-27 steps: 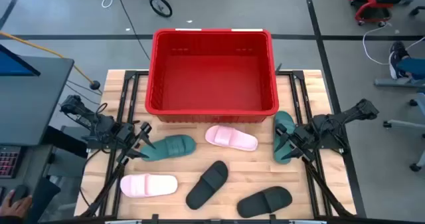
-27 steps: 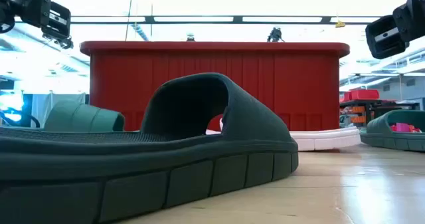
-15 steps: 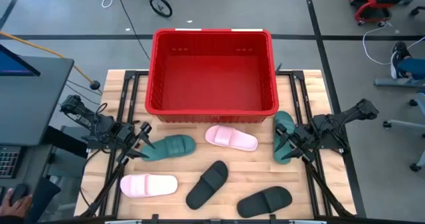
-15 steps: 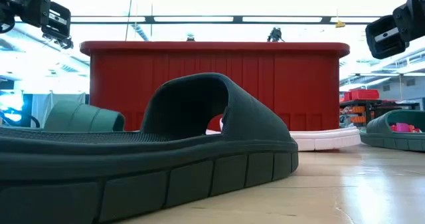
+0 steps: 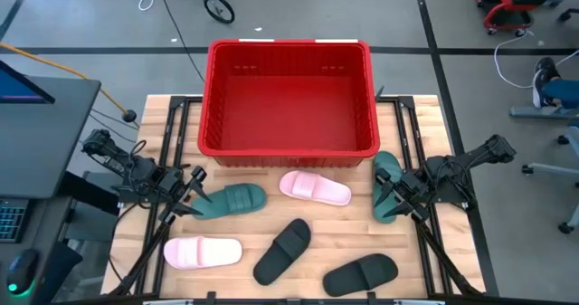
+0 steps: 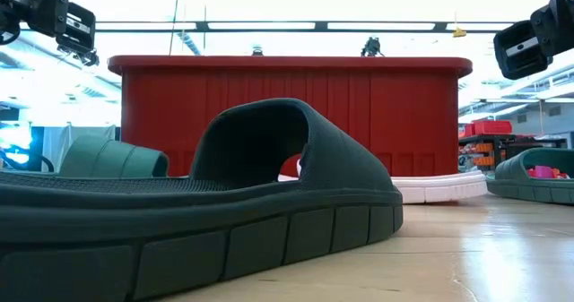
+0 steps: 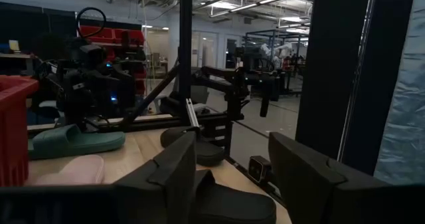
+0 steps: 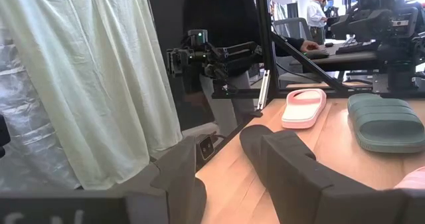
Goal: Pick and place slides into bin
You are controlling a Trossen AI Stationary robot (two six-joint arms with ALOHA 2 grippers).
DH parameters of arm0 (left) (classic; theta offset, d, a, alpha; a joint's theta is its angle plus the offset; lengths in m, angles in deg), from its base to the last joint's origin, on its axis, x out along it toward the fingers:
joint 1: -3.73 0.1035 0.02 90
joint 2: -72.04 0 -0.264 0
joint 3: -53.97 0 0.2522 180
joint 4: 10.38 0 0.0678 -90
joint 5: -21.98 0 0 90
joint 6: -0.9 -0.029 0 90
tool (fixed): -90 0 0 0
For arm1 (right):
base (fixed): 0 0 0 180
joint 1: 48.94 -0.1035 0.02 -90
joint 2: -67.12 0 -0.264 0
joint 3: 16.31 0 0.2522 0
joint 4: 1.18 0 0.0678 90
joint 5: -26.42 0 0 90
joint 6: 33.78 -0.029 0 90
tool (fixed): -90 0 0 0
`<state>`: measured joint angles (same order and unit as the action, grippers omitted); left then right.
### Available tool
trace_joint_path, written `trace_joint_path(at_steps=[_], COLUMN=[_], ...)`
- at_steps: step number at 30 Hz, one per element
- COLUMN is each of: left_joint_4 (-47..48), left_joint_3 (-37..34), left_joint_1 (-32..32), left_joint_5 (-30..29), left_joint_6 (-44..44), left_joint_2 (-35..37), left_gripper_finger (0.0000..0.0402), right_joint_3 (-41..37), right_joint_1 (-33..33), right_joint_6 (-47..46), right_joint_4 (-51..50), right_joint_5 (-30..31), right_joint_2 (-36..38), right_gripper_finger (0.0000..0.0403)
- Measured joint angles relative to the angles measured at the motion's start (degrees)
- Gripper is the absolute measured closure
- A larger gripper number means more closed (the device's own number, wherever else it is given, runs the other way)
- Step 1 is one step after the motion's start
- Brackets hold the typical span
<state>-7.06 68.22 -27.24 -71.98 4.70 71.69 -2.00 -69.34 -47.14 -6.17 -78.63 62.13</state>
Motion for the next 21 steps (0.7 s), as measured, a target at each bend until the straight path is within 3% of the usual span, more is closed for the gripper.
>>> trace_joint_path(at_steps=[21], left_joint_4=[0.0], left_joint_3=[0.0], left_joint_1=[0.0], left_joint_5=[0.0], left_joint_6=[0.0], left_joint_2=[0.0], left_gripper_finger=[0.0211], right_joint_3=[0.0], right_joint_1=[0.0], right_joint_6=[0.0], right_joint_4=[0.0], right_joint_5=[0.0], right_joint_2=[0.0], right_gripper_finger=[0.0227])
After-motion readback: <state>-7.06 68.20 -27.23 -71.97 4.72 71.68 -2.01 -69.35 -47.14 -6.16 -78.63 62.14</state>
